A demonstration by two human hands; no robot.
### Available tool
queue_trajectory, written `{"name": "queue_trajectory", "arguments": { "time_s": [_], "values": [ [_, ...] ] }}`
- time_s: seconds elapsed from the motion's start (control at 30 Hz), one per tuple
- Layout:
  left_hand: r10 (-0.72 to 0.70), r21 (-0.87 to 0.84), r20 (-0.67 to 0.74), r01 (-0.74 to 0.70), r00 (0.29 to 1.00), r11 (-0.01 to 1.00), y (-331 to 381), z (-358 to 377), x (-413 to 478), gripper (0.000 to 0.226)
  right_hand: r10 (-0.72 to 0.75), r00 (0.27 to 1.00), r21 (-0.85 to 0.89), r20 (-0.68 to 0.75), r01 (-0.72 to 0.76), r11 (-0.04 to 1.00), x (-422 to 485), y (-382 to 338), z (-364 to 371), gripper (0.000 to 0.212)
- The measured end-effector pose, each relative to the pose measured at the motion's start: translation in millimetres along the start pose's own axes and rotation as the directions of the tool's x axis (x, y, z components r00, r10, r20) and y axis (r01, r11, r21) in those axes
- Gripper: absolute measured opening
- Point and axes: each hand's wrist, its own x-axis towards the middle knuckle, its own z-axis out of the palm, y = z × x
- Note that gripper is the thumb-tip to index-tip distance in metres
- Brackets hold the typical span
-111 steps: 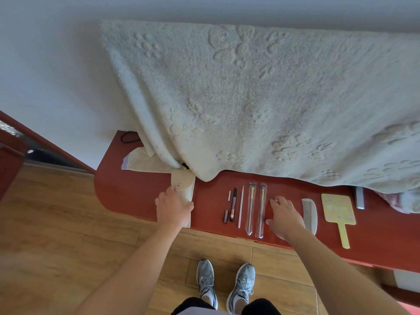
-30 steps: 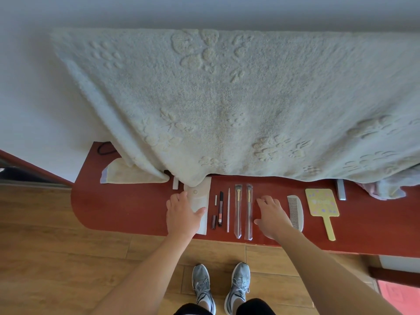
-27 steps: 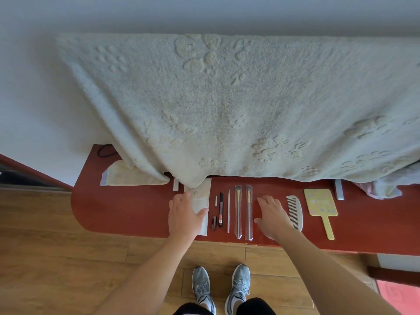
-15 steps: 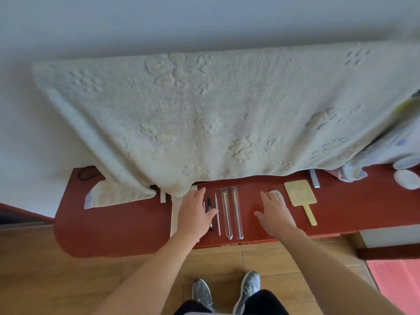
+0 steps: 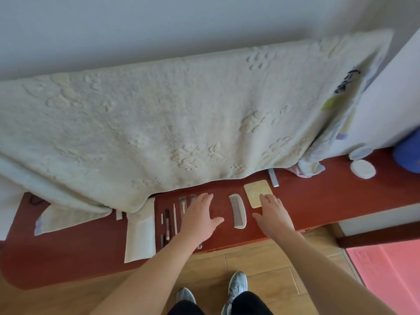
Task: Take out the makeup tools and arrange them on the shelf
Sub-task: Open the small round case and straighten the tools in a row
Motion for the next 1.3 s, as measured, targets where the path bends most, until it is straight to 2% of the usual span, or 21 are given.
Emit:
{"name": "queue_trajectory", "arguments": {
  "time_s": [0.2, 0.43, 0.83, 1.2, 1.3],
  "values": [
    [0.02, 0.065, 0.058, -0.024, 0.998, 0.998, 35.3, 34.4, 15.3, 0.081, 0.027, 1.0, 0.015, 0.01, -0.027, 1.0, 6.5, 35.9, 2.0, 0.06],
    [-0.036, 0.086, 0.092, 0.028, 0.995, 0.996, 58.3, 64.9, 25.3, 0.078, -0.005, 0.999, 0.071, 0.054, 0.001, 0.998, 12.7, 55.2, 11.7, 0.063],
    [-0.084, 0.12, 0.053, 0.078, 0.995, 0.99, 66.4, 89.1, 26.9, 0.056, -0.026, 0.996, 0.142, 0.082, 0.015, 0.99, 16.6, 59.3, 24.0, 0.043],
    [-0.137, 0.135, 0.041, 0.13, 0.99, 0.982, 68.6, 85.0, 32.3, 0.042, 0.046, 0.994, 0.207, 0.099, -0.066, 0.976, 19.0, 49.4, 25.0, 0.047],
    [-0.155, 0.135, 0.029, 0.15, 0.988, 0.979, 62.6, 82.6, 30.2, 0.042, 0.067, 0.995, 0.227, 0.079, -0.083, 0.97, 19.4, 41.0, 25.0, 0.042]
  ]
}}
